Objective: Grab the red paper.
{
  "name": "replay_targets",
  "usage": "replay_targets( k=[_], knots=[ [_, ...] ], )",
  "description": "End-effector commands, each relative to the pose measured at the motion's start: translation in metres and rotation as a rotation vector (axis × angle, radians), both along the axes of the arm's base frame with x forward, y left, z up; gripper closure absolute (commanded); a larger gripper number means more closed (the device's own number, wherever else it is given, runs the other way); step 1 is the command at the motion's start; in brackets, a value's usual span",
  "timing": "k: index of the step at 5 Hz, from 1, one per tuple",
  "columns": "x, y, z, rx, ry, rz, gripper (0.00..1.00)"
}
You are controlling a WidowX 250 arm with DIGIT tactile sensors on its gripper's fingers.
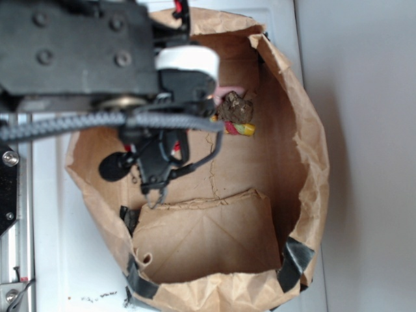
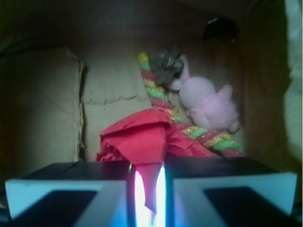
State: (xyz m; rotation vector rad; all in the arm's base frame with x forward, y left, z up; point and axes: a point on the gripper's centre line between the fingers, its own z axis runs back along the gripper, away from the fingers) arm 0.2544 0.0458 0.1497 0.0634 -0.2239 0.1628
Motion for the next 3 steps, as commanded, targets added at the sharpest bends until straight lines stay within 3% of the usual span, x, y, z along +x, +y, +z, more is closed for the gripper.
replay_targets(
  k=[1, 3],
  knots=[
    [0.0136, -0.0089, 0.0491, -0.001, -0.059, -0.027, 1.00],
    [0.0154, -0.0117, 0.0541, 0.000, -0.037, -0.034, 1.00]
  ],
)
